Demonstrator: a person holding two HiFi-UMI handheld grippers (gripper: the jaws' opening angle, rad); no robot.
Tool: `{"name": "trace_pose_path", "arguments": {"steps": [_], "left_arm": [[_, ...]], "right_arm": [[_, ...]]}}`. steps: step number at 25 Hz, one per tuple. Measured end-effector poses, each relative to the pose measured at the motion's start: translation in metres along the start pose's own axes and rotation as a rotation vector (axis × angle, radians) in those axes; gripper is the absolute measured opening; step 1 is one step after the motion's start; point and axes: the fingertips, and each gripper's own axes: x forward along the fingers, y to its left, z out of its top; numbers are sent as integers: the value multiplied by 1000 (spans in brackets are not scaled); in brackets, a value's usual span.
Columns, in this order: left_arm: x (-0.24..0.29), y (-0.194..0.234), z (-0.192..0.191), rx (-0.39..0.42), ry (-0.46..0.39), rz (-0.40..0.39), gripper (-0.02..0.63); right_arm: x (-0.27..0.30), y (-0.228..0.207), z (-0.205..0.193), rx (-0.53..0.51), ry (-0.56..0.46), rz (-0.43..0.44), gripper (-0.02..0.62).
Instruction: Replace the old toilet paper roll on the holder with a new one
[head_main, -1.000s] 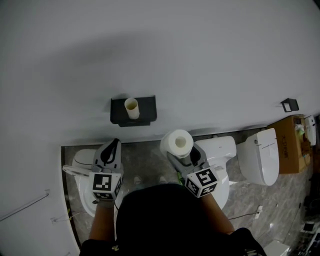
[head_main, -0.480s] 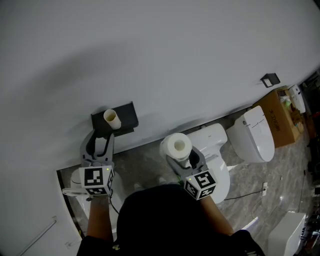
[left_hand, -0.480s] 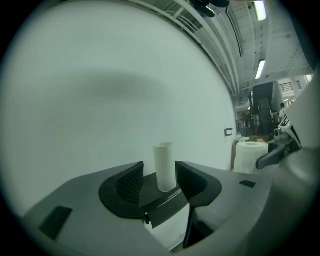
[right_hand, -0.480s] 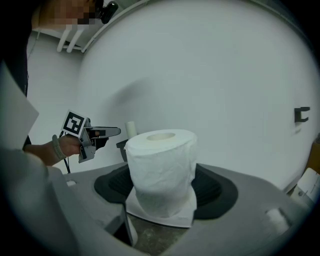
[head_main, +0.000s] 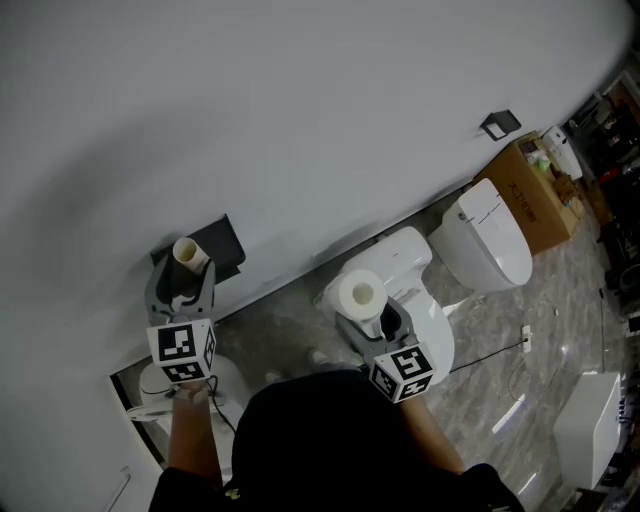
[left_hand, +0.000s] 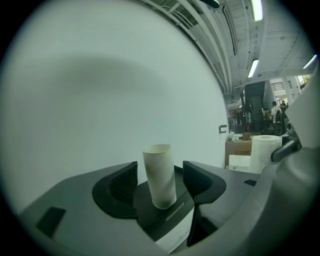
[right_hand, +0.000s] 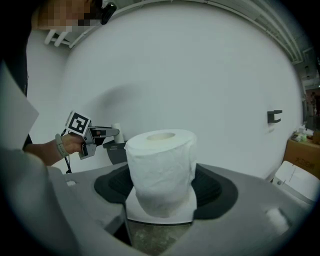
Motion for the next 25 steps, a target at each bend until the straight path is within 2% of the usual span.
{"name": "trace_pose_path", "arguments": {"steps": [3,7,16,20,25], "left_arm": [[7,-3,-1,2,4,-18,281],[10,-4,-1,10,8,-16,183],[12,-6,0,27,-5,-10,183],[11,-6,0,12,-3,-24,183],[-1,-7,15,15,-46,-7,183]], "right_arm": [[-9,-3,-3,10,-3,-34,347],[-20,-8,-6,24,-5,-69,347],[-30,-17,-11,34,-8,-101,347],[-31,-18,-10,32,-9,-94,347],[-28,-19,-10,32,-10,-71,347]]}}
